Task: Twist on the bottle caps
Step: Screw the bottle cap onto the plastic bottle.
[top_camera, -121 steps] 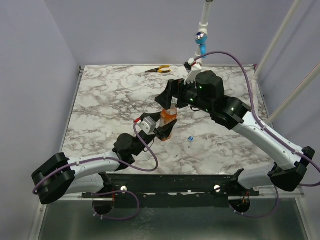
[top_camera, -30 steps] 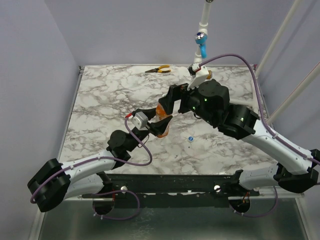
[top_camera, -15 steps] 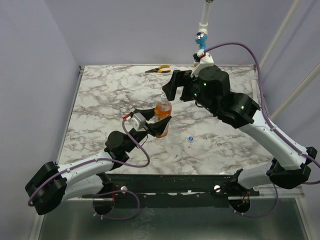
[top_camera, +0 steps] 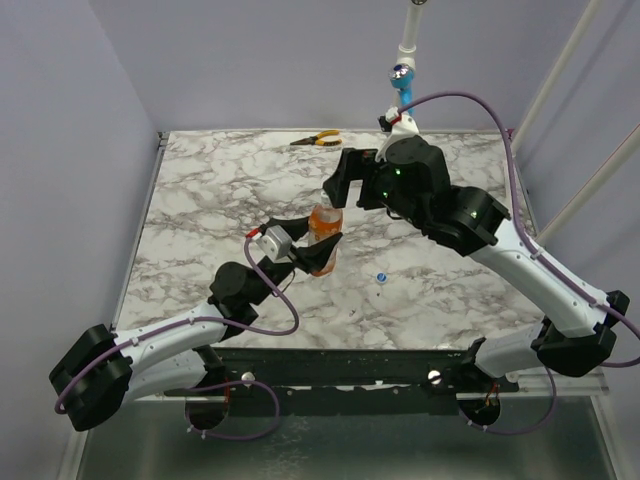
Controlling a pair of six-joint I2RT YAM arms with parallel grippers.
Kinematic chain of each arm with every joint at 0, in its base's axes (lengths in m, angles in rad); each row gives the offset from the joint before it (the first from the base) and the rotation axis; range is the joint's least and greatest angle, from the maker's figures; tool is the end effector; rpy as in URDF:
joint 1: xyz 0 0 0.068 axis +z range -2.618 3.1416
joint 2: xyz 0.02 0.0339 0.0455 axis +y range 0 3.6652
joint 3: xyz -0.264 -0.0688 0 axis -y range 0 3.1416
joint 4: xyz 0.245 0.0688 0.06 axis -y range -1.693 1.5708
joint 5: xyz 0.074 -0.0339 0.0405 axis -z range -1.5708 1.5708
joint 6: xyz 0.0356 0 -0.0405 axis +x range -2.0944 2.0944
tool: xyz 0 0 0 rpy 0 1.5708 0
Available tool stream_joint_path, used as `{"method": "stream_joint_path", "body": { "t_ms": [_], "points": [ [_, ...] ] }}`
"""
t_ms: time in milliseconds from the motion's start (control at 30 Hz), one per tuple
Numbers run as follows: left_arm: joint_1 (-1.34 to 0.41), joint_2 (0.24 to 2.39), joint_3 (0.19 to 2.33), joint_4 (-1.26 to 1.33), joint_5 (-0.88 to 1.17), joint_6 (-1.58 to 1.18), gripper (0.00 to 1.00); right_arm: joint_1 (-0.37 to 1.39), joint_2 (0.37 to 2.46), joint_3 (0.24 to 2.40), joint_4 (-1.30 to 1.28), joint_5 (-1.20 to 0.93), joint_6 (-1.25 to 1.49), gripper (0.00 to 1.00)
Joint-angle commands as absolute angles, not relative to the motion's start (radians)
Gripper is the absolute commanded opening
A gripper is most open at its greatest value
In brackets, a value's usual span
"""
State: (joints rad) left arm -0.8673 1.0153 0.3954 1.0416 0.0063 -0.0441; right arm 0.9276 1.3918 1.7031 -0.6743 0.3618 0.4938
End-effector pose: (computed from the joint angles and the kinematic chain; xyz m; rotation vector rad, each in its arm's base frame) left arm 0.1389 -0.1641 0.2892 0.4799 1.0849 -0.8098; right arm 0.1829 0.2230 0.4673 -0.1786 1.9485 0.6046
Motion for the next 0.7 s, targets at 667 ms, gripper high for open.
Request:
{"method": "stream_joint_path", "body": {
  "t_ms": [667],
  "points": [
    [-0.866,0.985,0.388,1.06,-0.023,-0.041,0.35,0.927,1.317,1.611,-0.667,0.361,0.536,1.0]
  ]
}}
